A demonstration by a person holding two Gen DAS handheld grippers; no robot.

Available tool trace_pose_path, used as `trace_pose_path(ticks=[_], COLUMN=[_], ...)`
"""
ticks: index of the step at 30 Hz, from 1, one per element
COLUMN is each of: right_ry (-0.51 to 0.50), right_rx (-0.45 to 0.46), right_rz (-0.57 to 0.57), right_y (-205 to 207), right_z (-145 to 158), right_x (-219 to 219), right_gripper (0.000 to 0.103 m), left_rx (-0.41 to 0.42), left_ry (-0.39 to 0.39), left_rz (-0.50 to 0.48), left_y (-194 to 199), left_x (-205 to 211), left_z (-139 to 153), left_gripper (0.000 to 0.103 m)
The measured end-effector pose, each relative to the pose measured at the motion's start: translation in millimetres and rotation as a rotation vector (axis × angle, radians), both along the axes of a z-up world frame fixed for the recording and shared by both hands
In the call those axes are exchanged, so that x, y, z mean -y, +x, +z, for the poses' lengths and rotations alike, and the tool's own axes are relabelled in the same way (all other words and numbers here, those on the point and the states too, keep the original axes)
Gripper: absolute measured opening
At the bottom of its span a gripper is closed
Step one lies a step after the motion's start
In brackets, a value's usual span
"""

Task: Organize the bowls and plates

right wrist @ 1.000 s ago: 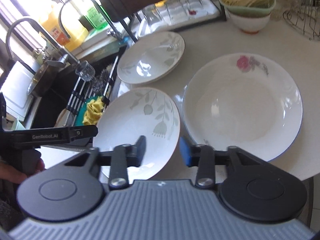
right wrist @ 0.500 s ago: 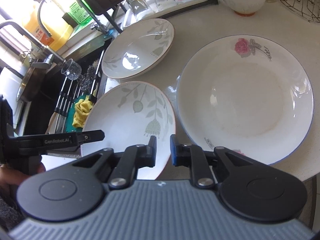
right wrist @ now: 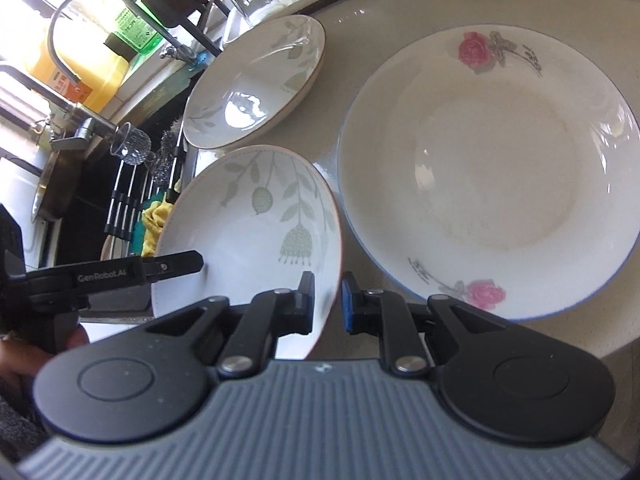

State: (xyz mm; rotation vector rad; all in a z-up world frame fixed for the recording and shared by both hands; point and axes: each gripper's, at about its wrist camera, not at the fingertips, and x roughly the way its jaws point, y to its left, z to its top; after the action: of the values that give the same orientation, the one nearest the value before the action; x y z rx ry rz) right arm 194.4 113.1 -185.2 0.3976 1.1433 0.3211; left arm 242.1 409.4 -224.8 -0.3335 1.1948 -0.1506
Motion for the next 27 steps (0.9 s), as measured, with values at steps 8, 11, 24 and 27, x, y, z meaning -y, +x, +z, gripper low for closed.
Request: trace_pose_path(ticks=[8, 11, 24, 27], right_ry=[0.060, 0.088, 0.096, 0.099], right_rx=[-0.010, -0.002, 0.073, 0.079], right_rz=[-0.001, -0.007, -0.009, -0.019], right_y=[-2.0, -1.8, -6.5, -6.0], right_z=[8.0, 15.4, 52.2, 57.5], right_x=[7.6, 13.3, 45.4, 59.2], right_gripper=[0.017, 0.017, 0.017, 0.017], left_rx=[0.010, 0.009, 0.053, 0.070], left_ry=[-0.032, -0.046, -0.094, -0.105], left_rz=[-0.011, -0.006, -0.022, -0.046], left_y=[-0.2, -0.8, 9.1, 13.8], left_x=[-5.2, -4.9, 25.3, 40.5], left_z=[18.6, 28.3, 72.5, 78.7], left_gripper=[0.029, 0.029, 0.030, 0.030])
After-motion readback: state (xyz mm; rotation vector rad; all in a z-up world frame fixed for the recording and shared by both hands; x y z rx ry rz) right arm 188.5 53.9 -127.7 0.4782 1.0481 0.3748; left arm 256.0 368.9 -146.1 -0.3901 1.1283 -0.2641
